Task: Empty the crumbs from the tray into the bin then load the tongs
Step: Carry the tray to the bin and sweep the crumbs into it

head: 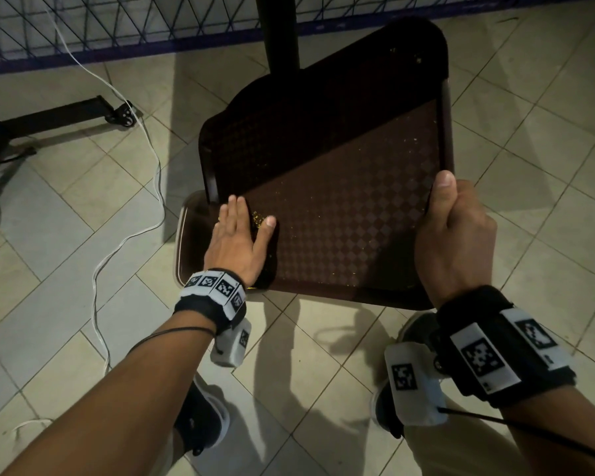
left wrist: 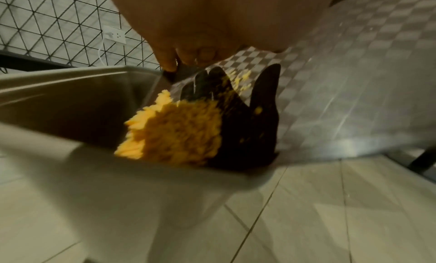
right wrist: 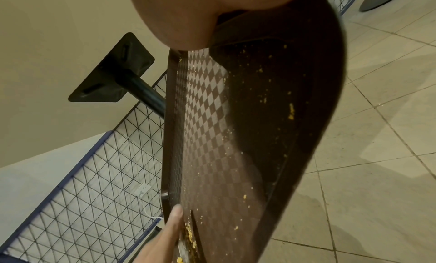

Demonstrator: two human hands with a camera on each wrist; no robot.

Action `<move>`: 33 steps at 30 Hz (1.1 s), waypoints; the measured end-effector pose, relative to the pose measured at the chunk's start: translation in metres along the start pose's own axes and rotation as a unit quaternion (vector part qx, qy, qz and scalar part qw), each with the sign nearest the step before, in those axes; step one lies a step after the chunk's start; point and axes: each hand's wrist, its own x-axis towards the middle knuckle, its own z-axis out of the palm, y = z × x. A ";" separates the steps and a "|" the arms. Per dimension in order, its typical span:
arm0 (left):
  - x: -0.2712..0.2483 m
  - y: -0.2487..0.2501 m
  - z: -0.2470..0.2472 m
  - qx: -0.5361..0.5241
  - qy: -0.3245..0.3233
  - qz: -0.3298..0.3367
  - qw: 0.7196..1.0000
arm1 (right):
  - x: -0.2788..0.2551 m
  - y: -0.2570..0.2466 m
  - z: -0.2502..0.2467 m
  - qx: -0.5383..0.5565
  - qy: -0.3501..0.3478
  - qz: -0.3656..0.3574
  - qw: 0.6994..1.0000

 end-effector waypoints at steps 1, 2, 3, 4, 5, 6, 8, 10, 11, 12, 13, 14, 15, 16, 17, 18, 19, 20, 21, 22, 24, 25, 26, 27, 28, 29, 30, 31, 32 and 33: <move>0.005 0.008 -0.003 -0.016 0.014 0.005 1.000 | 0.000 0.000 0.000 0.000 0.001 -0.001 1.000; 0.010 0.015 -0.005 -0.029 0.020 0.002 0.999 | 0.001 0.000 0.000 -0.001 0.002 -0.002 1.000; 0.013 0.018 -0.006 -0.037 0.019 -0.005 0.999 | 0.001 0.001 0.001 -0.003 0.003 -0.003 1.000; 0.016 0.018 -0.006 -0.042 0.015 -0.014 0.999 | 0.001 0.001 0.001 -0.006 0.003 -0.003 1.000; 0.016 0.015 -0.004 -0.043 0.008 -0.018 0.999 | 0.002 0.001 0.001 -0.006 0.003 -0.002 1.000; 0.015 0.010 -0.001 -0.041 0.000 -0.015 0.999 | 0.002 0.002 0.001 -0.005 0.001 0.001 1.000; 0.004 -0.002 0.008 -0.023 -0.025 0.001 0.999 | 0.003 0.003 0.000 -0.003 -0.002 0.005 1.000; -0.010 -0.015 0.017 0.018 -0.054 0.015 0.998 | 0.003 0.004 0.000 -0.006 0.002 0.005 1.000; -0.015 -0.019 0.018 0.034 -0.064 0.016 0.997 | 0.003 0.004 0.000 -0.006 0.005 0.005 1.000; -0.017 -0.022 0.017 0.043 -0.070 0.013 0.997 | 0.004 0.005 0.000 -0.005 0.010 0.004 1.000; -0.017 -0.023 0.013 0.048 -0.071 0.009 0.996 | 0.003 0.005 0.000 -0.003 0.013 0.003 1.000; -0.014 -0.023 0.009 0.050 -0.066 0.005 0.997 | 0.003 0.006 0.000 -0.001 0.015 0.000 1.000; -0.009 -0.022 0.004 0.051 -0.055 0.003 0.997 | 0.003 0.006 0.000 0.001 0.016 -0.002 1.000; -0.003 -0.020 -0.002 0.048 -0.042 0.002 0.998 | 0.002 0.006 0.000 0.003 0.014 -0.003 1.000; 0.005 -0.019 -0.007 0.043 -0.033 -0.001 0.999 | 0.001 0.006 0.001 0.005 0.011 -0.002 1.000; 0.013 -0.018 -0.010 0.039 -0.029 -0.007 0.999 | 0.001 0.005 0.001 0.004 0.008 -0.001 1.000; 0.019 -0.020 -0.012 0.039 -0.030 -0.012 0.999 | 0.001 0.005 0.000 0.004 0.005 0.000 1.000; 0.024 -0.022 -0.013 0.045 -0.032 -0.013 0.998 | 0.002 0.004 0.000 0.006 0.002 0.002 1.000; 0.026 -0.027 -0.012 0.056 -0.038 -0.011 0.998 | 0.002 0.003 0.000 0.010 -0.002 0.004 1.000; 0.025 -0.033 -0.009 0.067 -0.048 -0.009 0.997 | 0.003 0.002 -0.001 0.015 -0.006 0.006 1.000; 0.013 -0.044 0.001 0.083 -0.074 -0.003 0.994 | 0.004 0.001 -0.001 0.020 -0.012 0.007 1.000; 0.003 -0.047 0.005 0.086 -0.088 0.000 0.992 | 0.004 0.001 -0.001 0.019 -0.011 0.005 1.000; -0.007 -0.049 0.007 0.083 -0.097 0.001 0.992 | 0.004 0.001 -0.001 0.017 -0.009 0.002 1.000; -0.015 -0.050 0.008 0.075 -0.098 0.000 0.992 | 0.004 0.001 -0.001 0.013 -0.006 -0.001 1.000; -0.022 -0.050 0.008 0.061 -0.090 -0.007 0.994 | 0.003 0.001 -0.001 0.011 -0.003 -0.003 1.000; -0.024 -0.048 0.006 0.045 -0.076 -0.019 0.996 | 0.002 0.001 -0.001 0.009 -0.001 -0.005 1.000; -0.025 -0.045 0.004 0.031 -0.057 -0.033 0.997 | 0.002 0.002 -0.001 0.007 0.001 -0.007 1.000; -0.023 -0.040 0.002 0.018 -0.036 -0.042 0.998 | 0.001 0.002 -0.001 0.005 0.003 -0.008 1.000; -0.018 -0.034 0.000 0.005 -0.017 -0.042 0.999 | 0.001 0.002 -0.001 0.003 0.004 -0.010 1.000; -0.012 -0.026 -0.002 -0.009 -0.002 -0.033 0.999 | 0.001 0.001 -0.001 0.004 0.004 -0.011 1.000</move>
